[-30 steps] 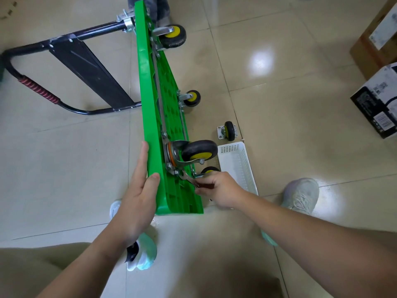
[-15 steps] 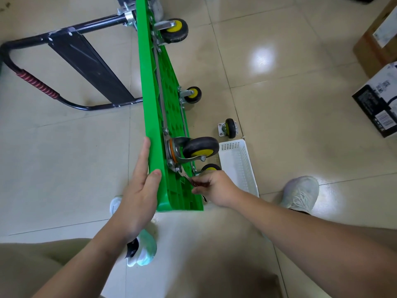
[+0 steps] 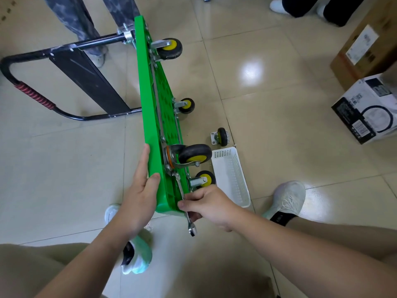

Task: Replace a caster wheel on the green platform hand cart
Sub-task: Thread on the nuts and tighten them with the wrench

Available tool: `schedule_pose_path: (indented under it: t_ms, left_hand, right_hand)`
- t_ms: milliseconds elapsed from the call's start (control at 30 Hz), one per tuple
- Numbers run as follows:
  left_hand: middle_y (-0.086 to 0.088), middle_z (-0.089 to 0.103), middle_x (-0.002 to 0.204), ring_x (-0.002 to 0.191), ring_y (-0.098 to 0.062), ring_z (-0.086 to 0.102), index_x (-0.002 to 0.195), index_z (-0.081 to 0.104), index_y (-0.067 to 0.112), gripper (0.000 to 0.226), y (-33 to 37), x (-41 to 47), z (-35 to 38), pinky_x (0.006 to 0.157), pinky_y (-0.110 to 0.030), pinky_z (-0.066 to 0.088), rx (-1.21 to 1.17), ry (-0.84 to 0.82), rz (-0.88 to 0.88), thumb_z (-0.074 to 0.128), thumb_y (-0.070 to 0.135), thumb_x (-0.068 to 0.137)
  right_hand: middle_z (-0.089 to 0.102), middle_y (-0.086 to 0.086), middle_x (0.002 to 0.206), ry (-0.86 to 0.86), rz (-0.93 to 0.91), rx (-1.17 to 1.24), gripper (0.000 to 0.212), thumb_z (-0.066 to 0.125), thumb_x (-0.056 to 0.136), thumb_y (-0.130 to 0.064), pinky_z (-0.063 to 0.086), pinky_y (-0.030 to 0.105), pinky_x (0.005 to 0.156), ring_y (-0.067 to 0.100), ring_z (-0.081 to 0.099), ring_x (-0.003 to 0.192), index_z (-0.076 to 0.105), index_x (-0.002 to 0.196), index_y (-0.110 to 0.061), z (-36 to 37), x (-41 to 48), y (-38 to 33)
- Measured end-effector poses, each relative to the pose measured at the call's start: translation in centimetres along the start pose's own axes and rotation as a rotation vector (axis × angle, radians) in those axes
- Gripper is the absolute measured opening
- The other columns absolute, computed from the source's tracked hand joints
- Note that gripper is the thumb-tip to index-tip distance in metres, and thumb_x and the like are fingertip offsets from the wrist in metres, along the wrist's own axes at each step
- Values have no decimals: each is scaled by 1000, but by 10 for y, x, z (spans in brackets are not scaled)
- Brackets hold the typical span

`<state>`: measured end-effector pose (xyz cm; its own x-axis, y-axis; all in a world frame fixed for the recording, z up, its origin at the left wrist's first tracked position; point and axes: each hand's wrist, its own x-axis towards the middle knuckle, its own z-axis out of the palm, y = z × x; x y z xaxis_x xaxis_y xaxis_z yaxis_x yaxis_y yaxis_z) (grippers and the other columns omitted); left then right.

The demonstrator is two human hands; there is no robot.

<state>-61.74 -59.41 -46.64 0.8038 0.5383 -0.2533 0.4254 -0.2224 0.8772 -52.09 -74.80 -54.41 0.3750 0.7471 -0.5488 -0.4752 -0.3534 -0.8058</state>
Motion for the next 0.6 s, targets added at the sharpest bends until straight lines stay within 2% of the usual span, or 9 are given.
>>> schedule_pose_path:
  t_ms: [67, 167, 233, 300, 400, 467, 533, 600]
  left_hand:
    - [59, 26, 139, 140, 20, 28, 154, 13, 62, 64, 0, 0, 0, 126, -33, 24, -13, 0, -5, 37, 28, 105]
    - [61, 27, 135, 139, 19, 30, 153, 14, 63, 64, 2, 0, 0, 124, -31, 25, -19, -5, -6, 37, 31, 103]
    - [62, 28, 132, 138, 19, 32, 153, 13, 63, 63, 2, 0, 0, 123, -30, 27, -18, -6, -13, 37, 26, 108]
    - [62, 29, 132, 138, 18, 33, 153, 13, 63, 63, 3, 0, 0, 123, -30, 28, -11, -8, -21, 37, 25, 109]
    - [60, 28, 136, 139, 17, 32, 148, 13, 70, 63, 3, -1, -1, 121, -29, 28, -14, -4, -10, 37, 36, 100]
    - [59, 26, 138, 141, 16, 30, 147, 14, 70, 62, 3, -1, 0, 121, -27, 27, -17, -5, -3, 37, 30, 106]
    - [62, 27, 134, 138, 20, 31, 150, 14, 65, 63, 3, -2, 1, 116, -18, 30, -20, -5, -9, 33, 20, 111]
    - [67, 30, 123, 125, 31, 35, 151, 14, 61, 63, 4, -2, 2, 101, -2, 34, -21, -4, -23, 32, 16, 111]
  right_hand:
    - [75, 9, 85, 2, 26, 57, 14, 79, 85, -16, 60, 36, 81, 18, 68, 68, 79, 95, -7, 6, -2, -7]
    - [76, 8, 83, 23, 66, 102, 19, 81, 83, -17, 60, 42, 87, 21, 70, 72, 78, 97, -5, 10, -4, -10]
    - [75, 7, 81, 18, 80, 82, 18, 78, 85, -15, 61, 39, 82, 21, 70, 71, 77, 99, -4, 6, -7, -5]
    - [74, 5, 79, 15, 61, -7, 18, 75, 88, -14, 61, 35, 77, 19, 70, 70, 77, 103, -6, -2, -11, 2]
    - [76, -2, 84, 88, -40, -300, 21, 79, 84, -25, 59, 38, 87, 15, 71, 78, 79, 104, -21, -20, -4, 17]
    - [77, -5, 90, 139, -84, -402, 24, 81, 81, -28, 55, 32, 85, 10, 68, 80, 79, 106, -28, -30, 6, 23]
    - [76, -9, 90, 154, -112, -408, 28, 81, 82, -26, 54, 26, 79, 7, 66, 78, 78, 109, -28, -36, 15, 25]
    - [74, -14, 91, 151, -126, -400, 29, 81, 83, -24, 57, 26, 79, 11, 69, 83, 77, 112, -27, -40, 24, 26]
